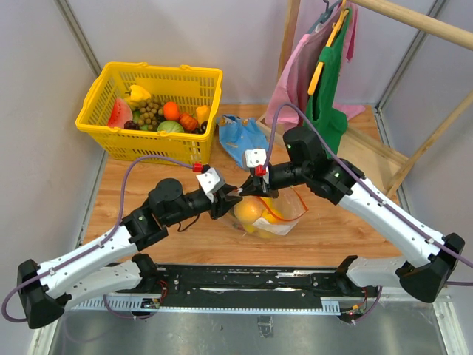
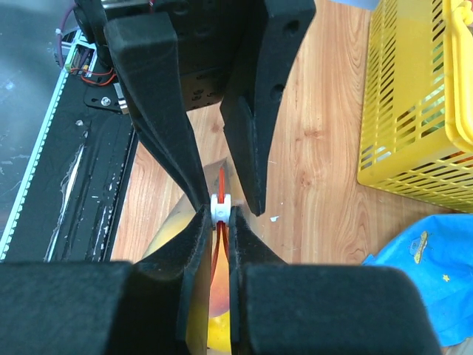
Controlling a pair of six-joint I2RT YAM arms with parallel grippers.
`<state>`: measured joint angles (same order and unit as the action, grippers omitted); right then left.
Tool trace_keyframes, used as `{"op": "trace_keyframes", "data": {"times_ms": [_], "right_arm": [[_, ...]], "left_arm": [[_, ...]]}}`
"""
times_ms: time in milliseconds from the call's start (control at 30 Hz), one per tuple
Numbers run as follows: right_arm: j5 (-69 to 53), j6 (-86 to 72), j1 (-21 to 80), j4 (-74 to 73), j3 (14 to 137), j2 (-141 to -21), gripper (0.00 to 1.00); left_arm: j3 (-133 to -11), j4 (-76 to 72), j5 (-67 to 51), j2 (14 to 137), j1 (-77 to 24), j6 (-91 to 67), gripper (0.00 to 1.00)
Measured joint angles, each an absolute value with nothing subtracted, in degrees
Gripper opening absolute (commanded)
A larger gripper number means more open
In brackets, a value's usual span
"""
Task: Place the food in the zip-top bag and seal the zipper
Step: Zip the zipper food storage bag at the center of the board.
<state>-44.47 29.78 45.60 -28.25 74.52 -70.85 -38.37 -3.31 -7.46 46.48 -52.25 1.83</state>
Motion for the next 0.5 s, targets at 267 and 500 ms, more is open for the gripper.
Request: {"op": "trace_keyframes", "data": {"times_ms": [267,500], "right_arm": [[-45.7,29.8,45.6,-28.8,74.7,-71.4,0.01],[-45.1,30.5,45.6,-31.3,75.9,-71.6,0.01]], "left_arm": [[-40.5,-2.7,-10.3,48.9,-52.2,4.1,0.01],[-41.0,-2.3,-12.1,48.9,-52.2,5.3,0.0]]}}
